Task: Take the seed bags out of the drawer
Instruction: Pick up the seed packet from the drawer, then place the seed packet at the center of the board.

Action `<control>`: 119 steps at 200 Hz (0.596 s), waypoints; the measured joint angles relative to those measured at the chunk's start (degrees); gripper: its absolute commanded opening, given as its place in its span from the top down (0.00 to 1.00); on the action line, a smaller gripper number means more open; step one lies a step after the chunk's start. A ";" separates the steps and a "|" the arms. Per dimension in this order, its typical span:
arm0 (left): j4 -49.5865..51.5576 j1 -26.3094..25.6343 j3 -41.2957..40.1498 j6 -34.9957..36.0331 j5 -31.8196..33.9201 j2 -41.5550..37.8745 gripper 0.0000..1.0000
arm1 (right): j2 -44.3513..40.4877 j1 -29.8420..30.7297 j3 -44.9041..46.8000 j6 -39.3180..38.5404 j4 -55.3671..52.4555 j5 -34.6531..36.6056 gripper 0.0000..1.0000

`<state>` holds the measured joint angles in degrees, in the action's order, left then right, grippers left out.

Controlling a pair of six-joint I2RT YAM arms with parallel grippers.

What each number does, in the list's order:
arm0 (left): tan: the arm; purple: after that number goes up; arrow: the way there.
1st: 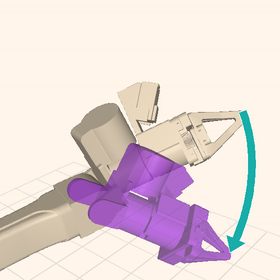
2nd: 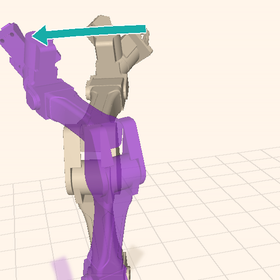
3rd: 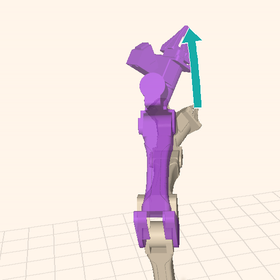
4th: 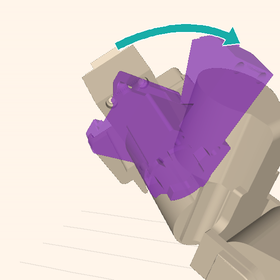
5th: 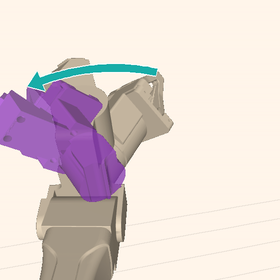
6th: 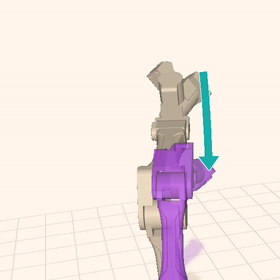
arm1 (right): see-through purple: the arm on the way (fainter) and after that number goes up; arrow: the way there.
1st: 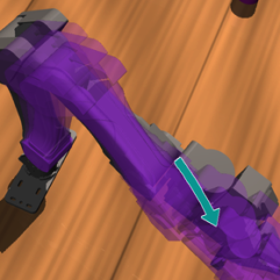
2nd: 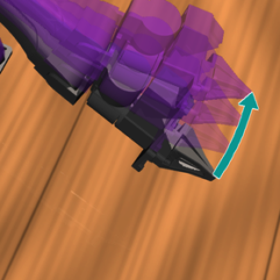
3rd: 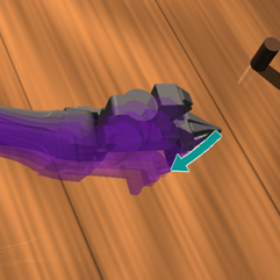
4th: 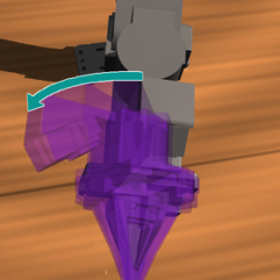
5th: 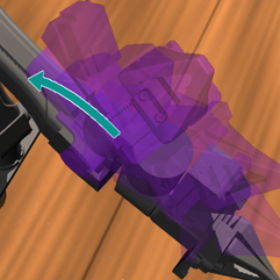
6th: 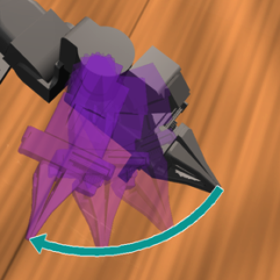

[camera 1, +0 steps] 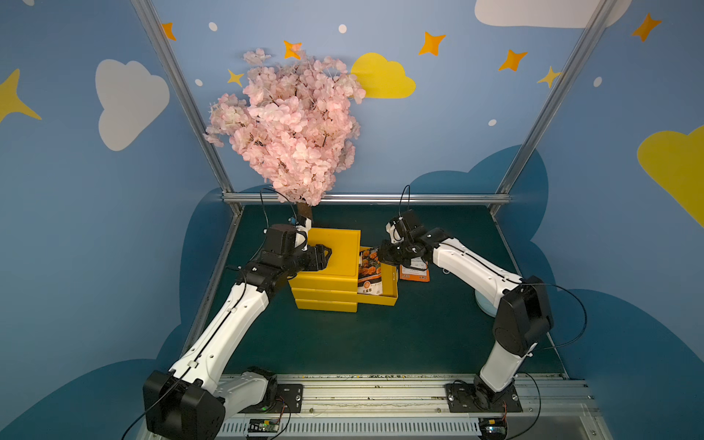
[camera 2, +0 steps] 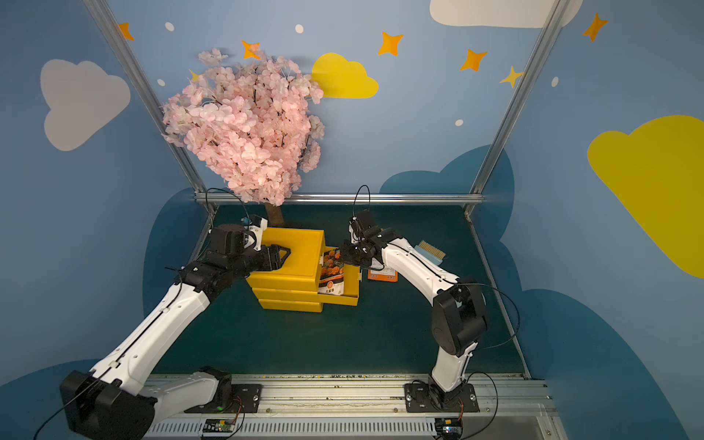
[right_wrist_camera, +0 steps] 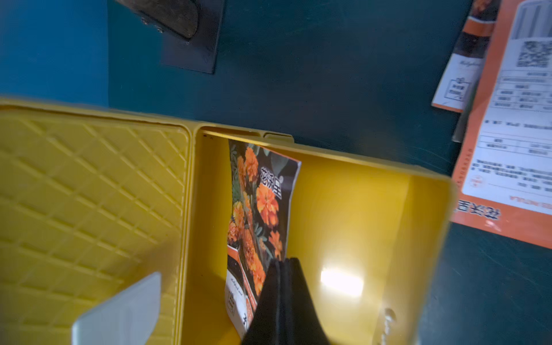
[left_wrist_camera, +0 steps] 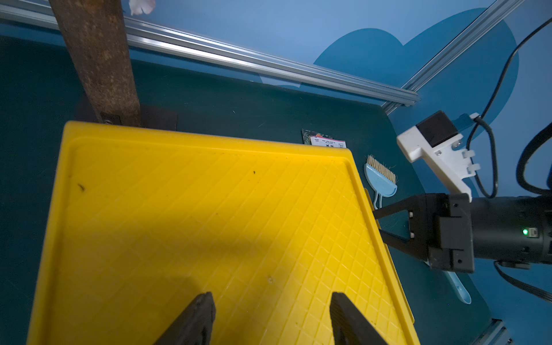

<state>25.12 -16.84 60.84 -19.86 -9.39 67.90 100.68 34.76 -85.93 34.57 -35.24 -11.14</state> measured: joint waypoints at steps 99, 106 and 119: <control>-0.15 -0.02 0.02 0.00 -0.02 0.15 0.33 | -8.28 -10.88 0.07 -6.40 -5.25 -1.31 1.00; -0.15 -0.02 0.02 0.00 -0.02 0.15 0.33 | -8.98 -11.82 0.26 -6.43 -5.31 -1.27 1.00; -0.13 -0.02 0.04 0.00 -0.02 0.15 0.33 | -10.67 -13.90 0.92 -6.47 -5.42 -1.09 1.00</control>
<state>24.99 -16.86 60.88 -19.86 -9.41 68.05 90.02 20.86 -85.01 28.10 -40.66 -12.23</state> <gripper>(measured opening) 0.670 0.044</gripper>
